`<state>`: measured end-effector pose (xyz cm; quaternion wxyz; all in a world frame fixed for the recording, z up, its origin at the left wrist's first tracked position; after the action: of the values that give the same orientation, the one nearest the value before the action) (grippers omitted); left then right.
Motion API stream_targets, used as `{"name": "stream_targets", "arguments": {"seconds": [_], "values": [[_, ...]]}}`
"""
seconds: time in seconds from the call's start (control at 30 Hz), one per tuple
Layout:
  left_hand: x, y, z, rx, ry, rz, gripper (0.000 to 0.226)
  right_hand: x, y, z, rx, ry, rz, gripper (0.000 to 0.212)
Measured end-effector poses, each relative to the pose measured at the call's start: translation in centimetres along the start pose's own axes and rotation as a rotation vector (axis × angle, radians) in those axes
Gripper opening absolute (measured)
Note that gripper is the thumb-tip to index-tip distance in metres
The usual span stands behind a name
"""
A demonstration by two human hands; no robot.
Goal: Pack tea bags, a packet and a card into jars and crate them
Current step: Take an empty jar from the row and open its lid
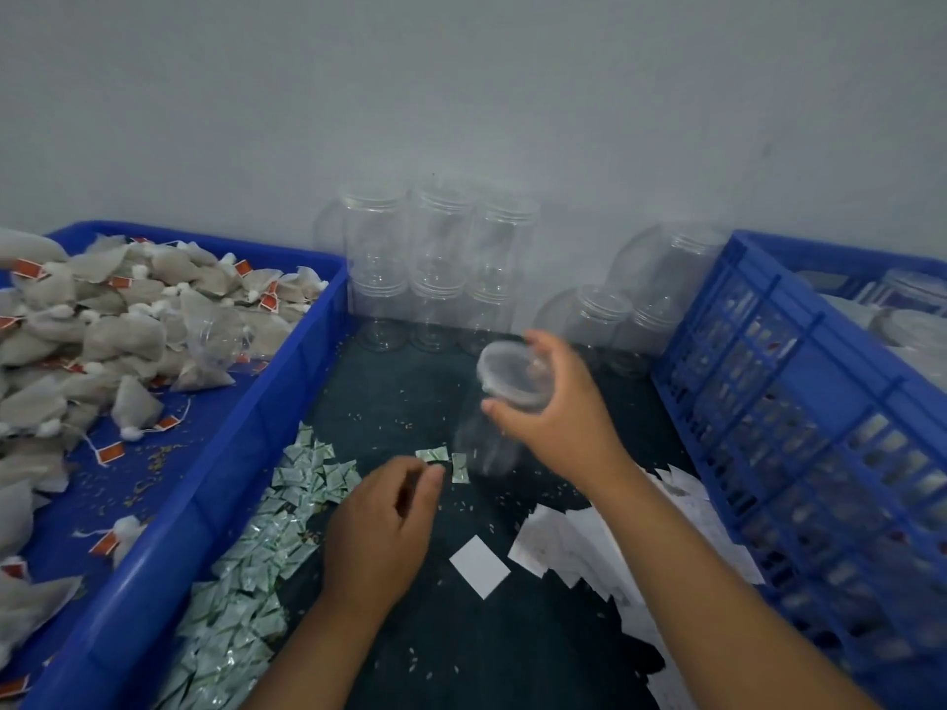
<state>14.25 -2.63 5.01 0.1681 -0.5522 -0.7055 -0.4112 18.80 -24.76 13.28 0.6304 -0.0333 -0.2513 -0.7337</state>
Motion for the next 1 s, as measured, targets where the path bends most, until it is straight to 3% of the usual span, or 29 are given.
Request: {"name": "stream_targets", "arguments": {"seconds": [0.07,0.17,0.27,0.37,0.5,0.63,0.83,0.93,1.0], "values": [[1.3,-0.4,-1.0,-0.042,-0.135,-0.051,0.031,-1.1,-4.8,0.8,-0.033,0.034,0.114,0.087],[2.7,-1.7,-4.3,-0.226,-0.229,-0.042,0.061,-2.5,-10.8,1.1,-0.013,0.002,0.203,0.104],[1.6,-2.5,-8.1,-0.382,-0.146,0.195,0.075,-3.3,-14.0,-0.3,0.029,0.087,0.144,0.115],[1.5,-3.0,-10.0,-0.441,0.009,0.232,0.067,-4.1,-15.2,-2.7,-0.072,0.282,0.081,0.125],[1.9,-2.9,-11.0,-0.470,0.169,0.254,0.069,-5.0,-15.1,-4.8,-0.071,0.300,0.051,0.090],[2.5,-3.4,-11.4,-0.373,0.252,0.212,0.055,-5.1,-15.1,-5.4,-0.092,0.219,0.055,0.083],[3.1,-4.6,-13.3,-0.341,0.375,0.165,0.051,-3.4,-15.9,-2.8,0.049,0.246,-0.020,0.052],[3.6,-4.7,-14.2,-0.278,0.601,0.122,0.058,-1.8,-16.8,-1.8,0.137,0.131,-0.208,0.068],[3.4,-4.0,-13.1,-0.169,0.750,0.212,0.060,-1.6,-17.5,-1.4,0.224,0.010,-0.294,0.070]]}}
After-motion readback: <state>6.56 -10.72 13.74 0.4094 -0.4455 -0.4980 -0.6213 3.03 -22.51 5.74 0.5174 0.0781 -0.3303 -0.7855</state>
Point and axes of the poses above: each hand's wrist, its own y-axis towards the middle knuckle, its own x-axis out of the back of the hand, z = x × y, the point moved 9 cm from there along y, towards the middle knuckle, and after that the axes turned 15 degrees about y, right-handed, at the moved point
